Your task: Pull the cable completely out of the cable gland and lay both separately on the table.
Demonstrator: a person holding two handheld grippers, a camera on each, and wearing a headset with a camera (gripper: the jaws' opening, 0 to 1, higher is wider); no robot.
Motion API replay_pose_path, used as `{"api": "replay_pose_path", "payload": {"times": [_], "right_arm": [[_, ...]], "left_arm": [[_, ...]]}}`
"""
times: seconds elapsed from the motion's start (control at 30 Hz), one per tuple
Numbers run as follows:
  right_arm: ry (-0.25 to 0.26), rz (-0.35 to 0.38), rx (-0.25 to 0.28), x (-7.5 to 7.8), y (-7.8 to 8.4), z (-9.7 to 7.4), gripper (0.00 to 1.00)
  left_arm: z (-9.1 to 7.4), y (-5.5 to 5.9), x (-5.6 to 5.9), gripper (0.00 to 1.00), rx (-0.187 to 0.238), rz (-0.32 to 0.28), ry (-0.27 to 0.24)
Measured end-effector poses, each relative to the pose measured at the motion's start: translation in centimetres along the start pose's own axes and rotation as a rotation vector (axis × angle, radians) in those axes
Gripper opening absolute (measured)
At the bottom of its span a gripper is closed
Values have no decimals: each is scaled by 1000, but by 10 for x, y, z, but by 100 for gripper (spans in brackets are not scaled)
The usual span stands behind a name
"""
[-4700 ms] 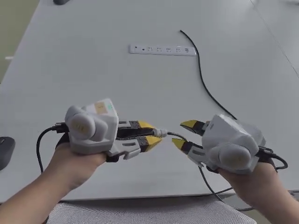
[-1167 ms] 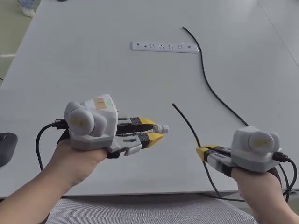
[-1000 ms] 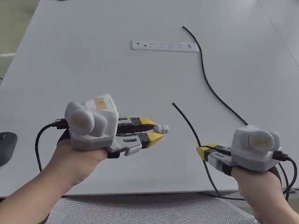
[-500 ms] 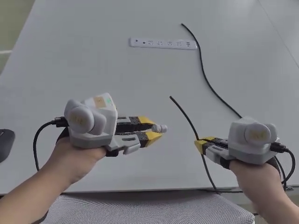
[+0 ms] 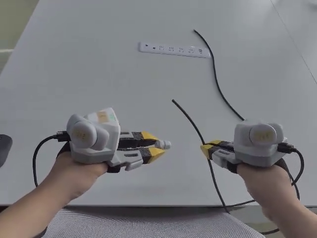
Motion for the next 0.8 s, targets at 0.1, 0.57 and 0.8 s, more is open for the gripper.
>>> {"api": "replay_pose_path", "payload": {"times": [0.1,0.57,0.8], "right_arm": [[-7,-23,-16,-1,-5,4,0],[-58,-123,-84,-5,-29,34,0],[-75,-162,-107,-6,-42,51,0]], "left_arm": [[0,8,-3,15,-6,-10,-3],[-5,30,-15,15,-16,-66,-24],[-7,43,-18,15,-35,-74,-28]]}}
Point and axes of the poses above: the centre of the closed fingertips' face, and the gripper's own axes: z roughly forward along the fingers, x roughly to its right, y roughly out of its underside, the point moved 5 cm from there along -z, roughly backward along the fingers, and after that the axes turned 8 degrees about -y, right-handed, at the moved point
